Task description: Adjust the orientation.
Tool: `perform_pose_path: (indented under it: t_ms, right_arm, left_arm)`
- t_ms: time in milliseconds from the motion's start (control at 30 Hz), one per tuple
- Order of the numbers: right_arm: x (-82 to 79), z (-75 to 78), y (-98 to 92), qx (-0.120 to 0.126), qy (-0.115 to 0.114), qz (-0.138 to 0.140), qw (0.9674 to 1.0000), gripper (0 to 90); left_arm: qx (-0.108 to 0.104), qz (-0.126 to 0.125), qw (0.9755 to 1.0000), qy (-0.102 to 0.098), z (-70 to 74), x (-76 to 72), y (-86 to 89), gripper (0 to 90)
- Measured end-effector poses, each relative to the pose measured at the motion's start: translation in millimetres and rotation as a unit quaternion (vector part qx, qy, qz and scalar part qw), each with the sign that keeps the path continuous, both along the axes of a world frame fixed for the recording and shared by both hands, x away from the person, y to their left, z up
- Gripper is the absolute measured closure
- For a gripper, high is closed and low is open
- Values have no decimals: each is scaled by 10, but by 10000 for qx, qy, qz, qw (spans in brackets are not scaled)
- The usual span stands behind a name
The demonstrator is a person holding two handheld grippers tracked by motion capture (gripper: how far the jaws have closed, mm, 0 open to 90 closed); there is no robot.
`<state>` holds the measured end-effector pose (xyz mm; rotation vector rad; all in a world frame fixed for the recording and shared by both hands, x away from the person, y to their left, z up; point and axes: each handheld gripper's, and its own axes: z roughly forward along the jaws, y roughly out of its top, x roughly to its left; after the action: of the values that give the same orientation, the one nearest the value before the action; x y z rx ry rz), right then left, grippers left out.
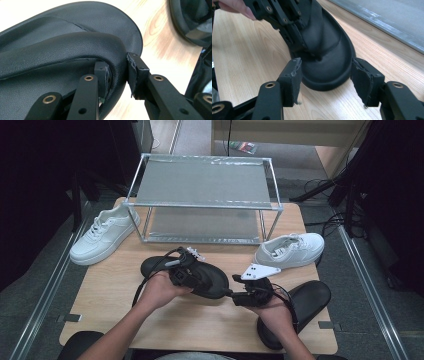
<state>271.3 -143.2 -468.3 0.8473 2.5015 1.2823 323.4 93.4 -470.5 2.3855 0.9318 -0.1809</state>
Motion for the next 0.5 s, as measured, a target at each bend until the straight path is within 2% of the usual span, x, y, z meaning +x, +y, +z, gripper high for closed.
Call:
perform_pose_path:
  t_ms: [67,200,367,400,433,467,500]
  right_arm:
    - [-9,1,-10,4,0,-23,10000,435]
    - [-14,-5,-41,-2,4,-68,10000,435]
    - [-13,-24,-60,-35,46,-126,9999,435]
    - [-15,-29,-60,-30,48,-127,9999,435]
    - [-19,-33,-61,-47,42,-126,9999,435]
    - [-24,-36,-68,-80,34,-117,9999,435]
    - [-24,-36,-68,-80,34,-117,9999,435]
  left_arm:
    - [-11,2,10000,22,-59,18,-45,723]
    - [-6,-41,9998,214,-199,71,-91,719]
    - [-79,-65,9999,98,-236,73,-108,713]
    - [-63,-137,9998,89,-233,71,-102,707]
    - [-18,-201,9998,24,-228,67,-100,694]
    - [20,-252,9997,-68,-215,52,-100,625]
    - [32,-330,9993,-170,-191,40,-89,625]
